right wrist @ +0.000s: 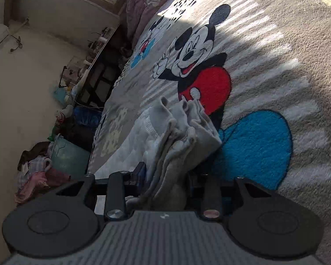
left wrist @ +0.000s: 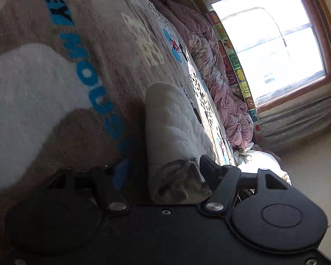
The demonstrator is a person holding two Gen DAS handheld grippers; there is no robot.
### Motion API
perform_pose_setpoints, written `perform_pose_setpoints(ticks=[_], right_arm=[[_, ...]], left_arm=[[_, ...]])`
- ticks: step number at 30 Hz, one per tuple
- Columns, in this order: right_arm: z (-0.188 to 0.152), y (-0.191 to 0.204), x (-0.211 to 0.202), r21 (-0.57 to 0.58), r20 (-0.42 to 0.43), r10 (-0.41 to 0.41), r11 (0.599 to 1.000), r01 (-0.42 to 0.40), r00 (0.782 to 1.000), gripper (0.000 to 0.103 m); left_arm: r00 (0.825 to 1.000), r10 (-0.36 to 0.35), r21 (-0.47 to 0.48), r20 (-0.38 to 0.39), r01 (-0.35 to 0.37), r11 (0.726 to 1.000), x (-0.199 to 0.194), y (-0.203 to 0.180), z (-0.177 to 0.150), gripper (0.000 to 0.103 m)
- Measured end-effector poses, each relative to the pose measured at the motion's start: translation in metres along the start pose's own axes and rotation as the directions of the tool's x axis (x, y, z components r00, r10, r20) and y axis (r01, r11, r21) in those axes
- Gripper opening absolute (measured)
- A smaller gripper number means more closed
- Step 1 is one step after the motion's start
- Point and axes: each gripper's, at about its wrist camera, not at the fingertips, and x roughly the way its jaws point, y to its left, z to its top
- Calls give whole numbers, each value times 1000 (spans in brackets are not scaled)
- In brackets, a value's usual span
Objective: Fold clothes
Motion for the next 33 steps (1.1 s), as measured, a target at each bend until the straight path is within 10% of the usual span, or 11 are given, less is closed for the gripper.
perform_pose_setpoints(ticks=[5, 9, 16, 33], right_arm=[[-17, -9, -34, 109, 70, 96, 989, -104, 993, 67], [-23, -9, -36, 162, 68, 96, 981, -106, 993, 71], [-32, 3, -12, 88, 84, 12, 996, -19, 996, 41], [17, 98, 67, -159, 41, 198, 969, -189, 979, 36]], left_arm=[[997, -72, -90, -5, 71, 993, 8, 5, 12, 78], [999, -11, -56, -34, 9, 998, 26, -5, 9, 77], [997, 62, 27, -43, -60, 998, 41, -11, -2, 35], [983, -32, 89, 183, 16, 996, 19, -13, 64, 33]])
